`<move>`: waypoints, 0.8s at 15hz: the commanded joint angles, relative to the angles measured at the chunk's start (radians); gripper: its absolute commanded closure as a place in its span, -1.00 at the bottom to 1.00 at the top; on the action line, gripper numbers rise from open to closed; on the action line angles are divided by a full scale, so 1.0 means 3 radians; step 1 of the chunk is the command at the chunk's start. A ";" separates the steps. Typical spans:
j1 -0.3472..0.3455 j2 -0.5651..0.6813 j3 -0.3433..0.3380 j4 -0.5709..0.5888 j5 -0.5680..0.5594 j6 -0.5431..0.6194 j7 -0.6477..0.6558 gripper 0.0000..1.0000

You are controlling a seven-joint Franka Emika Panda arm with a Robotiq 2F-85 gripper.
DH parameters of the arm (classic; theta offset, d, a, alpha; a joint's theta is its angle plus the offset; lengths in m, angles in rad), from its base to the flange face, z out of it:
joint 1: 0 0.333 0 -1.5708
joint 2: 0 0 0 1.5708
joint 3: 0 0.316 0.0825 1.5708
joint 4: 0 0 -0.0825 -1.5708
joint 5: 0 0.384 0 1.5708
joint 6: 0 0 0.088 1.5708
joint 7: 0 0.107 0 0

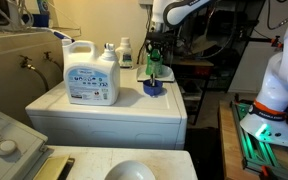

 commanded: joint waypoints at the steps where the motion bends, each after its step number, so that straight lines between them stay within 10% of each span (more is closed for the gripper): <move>1: 0.0007 -0.0038 0.0009 -0.0081 -0.0099 -0.0017 -0.0002 0.42; 11: 0.0014 0.0016 0.0007 -0.0077 -0.0127 -0.0016 0.0024 0.42; 12: 0.0016 0.0021 0.0007 -0.0075 -0.0128 -0.0011 0.0038 -0.58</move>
